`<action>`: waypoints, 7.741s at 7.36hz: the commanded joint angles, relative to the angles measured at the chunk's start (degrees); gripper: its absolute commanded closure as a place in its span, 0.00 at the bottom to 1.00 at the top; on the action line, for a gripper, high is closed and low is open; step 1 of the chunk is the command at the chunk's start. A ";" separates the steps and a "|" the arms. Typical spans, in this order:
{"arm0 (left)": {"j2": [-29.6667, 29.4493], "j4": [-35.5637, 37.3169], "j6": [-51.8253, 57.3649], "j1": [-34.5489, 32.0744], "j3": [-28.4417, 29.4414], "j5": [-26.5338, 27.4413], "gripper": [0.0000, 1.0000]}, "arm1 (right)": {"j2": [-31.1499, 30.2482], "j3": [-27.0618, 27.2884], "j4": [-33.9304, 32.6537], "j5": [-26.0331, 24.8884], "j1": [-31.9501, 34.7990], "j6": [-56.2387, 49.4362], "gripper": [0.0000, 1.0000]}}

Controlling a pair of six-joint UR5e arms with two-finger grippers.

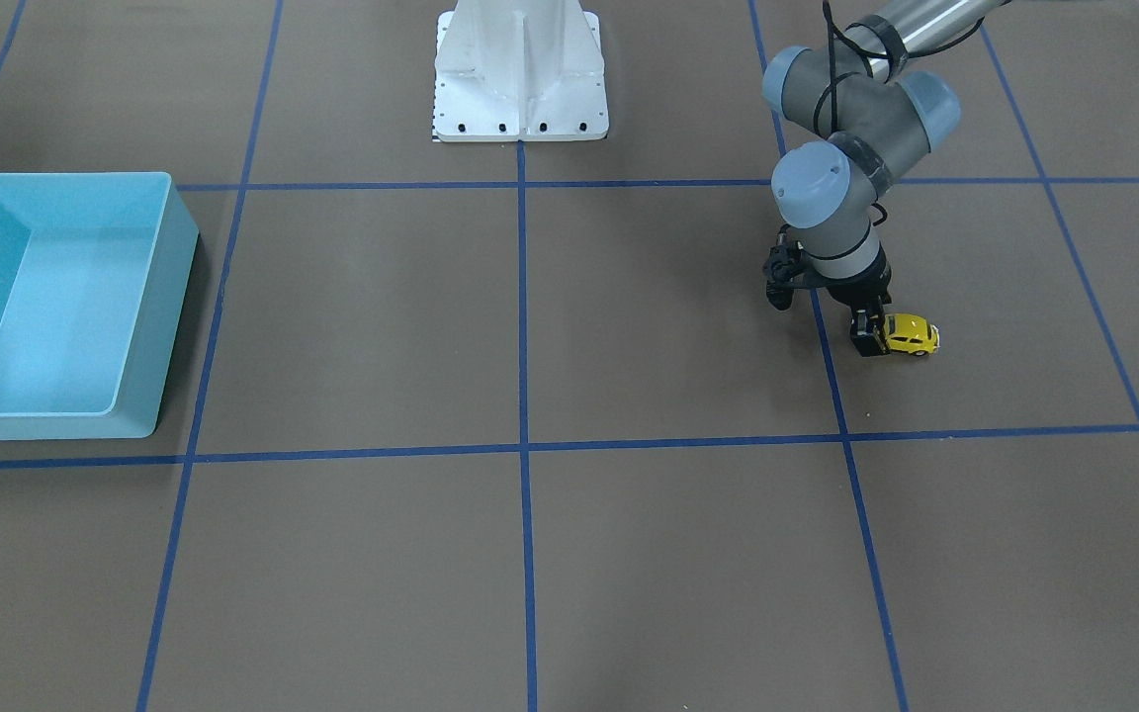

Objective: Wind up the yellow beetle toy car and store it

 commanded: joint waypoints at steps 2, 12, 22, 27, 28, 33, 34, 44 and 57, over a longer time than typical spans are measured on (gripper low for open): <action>0.01 -0.01 0.07 -0.08 -0.08 -0.09 0.58 | 0.00 0.07 0.00 0.00 0.00 0.00 0.00; 5.45 -14.15 1.87 -12.73 -4.57 -16.34 0.91 | -0.09 0.07 0.00 0.00 0.00 0.00 0.00; 7.04 -14.33 4.82 -14.06 1.59 -22.94 0.92 | -0.26 -0.11 -0.09 0.00 0.00 0.00 0.00; 9.05 -15.91 6.65 -13.88 1.59 -23.20 0.92 | -0.26 -0.11 0.00 0.00 0.00 0.00 0.00; 9.23 -16.26 6.67 -13.97 1.59 -23.46 0.94 | -0.18 -0.11 0.00 0.00 0.00 0.00 0.00; 12.48 -20.12 6.76 -14.85 1.24 -23.82 0.94 | -0.18 -0.02 0.00 0.00 0.00 0.00 0.00; 13.44 -21.09 6.76 -14.85 1.24 -24.25 0.94 | -0.18 -0.02 0.00 0.00 0.00 0.00 0.00; 17.84 -27.25 8.34 -17.31 1.94 -28.55 0.94 | -0.09 0.07 0.00 0.00 0.00 0.00 0.00; 21.62 -35.06 11.85 -20.38 5.01 -31.37 0.94 | -0.09 -0.02 0.00 0.00 0.00 0.00 0.00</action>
